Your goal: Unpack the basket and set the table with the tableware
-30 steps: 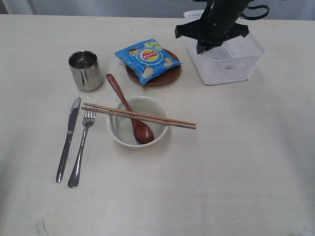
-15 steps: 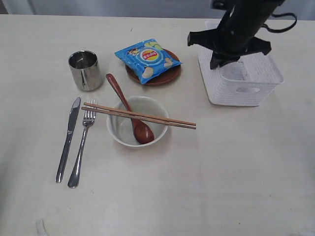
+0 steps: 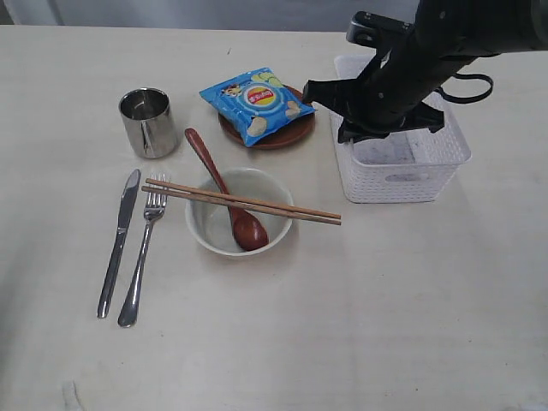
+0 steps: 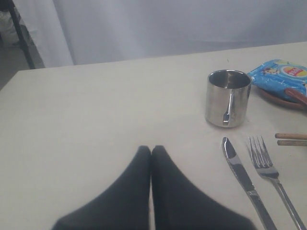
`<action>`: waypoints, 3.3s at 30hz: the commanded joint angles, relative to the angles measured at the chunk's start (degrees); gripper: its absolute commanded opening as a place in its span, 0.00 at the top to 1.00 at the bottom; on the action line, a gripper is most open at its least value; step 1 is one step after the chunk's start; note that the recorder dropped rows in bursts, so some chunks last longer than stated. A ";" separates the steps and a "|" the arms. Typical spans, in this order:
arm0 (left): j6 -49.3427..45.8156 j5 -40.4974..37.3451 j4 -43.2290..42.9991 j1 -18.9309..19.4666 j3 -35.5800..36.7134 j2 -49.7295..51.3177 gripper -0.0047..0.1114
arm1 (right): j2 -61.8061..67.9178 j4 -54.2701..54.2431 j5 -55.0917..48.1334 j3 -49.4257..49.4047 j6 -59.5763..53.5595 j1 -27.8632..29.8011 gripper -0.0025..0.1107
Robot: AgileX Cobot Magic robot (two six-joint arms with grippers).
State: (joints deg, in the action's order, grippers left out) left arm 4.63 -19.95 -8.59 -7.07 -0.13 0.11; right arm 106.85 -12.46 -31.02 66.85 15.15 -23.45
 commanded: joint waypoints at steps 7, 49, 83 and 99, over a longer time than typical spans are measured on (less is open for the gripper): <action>0.13 0.03 0.10 -0.29 0.13 -0.11 0.96 | 0.14 -1.75 3.69 -0.26 1.23 -0.16 0.98; 0.13 0.03 0.10 -0.29 0.13 -0.11 0.96 | -82.21 1.18 13.38 -27.71 -24.55 3.19 0.98; 0.13 0.03 0.09 -0.29 0.13 -0.11 0.96 | -106.85 -0.52 9.86 -46.96 -22.61 25.07 0.98; 0.13 0.03 0.09 -0.29 0.13 -0.11 0.96 | -106.85 2.82 10.71 -66.85 -22.52 19.30 0.98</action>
State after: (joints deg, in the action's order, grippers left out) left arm 4.63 -19.95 -8.59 -7.07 -0.13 0.11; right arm 0.24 -11.03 -21.53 0.93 -7.52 -3.33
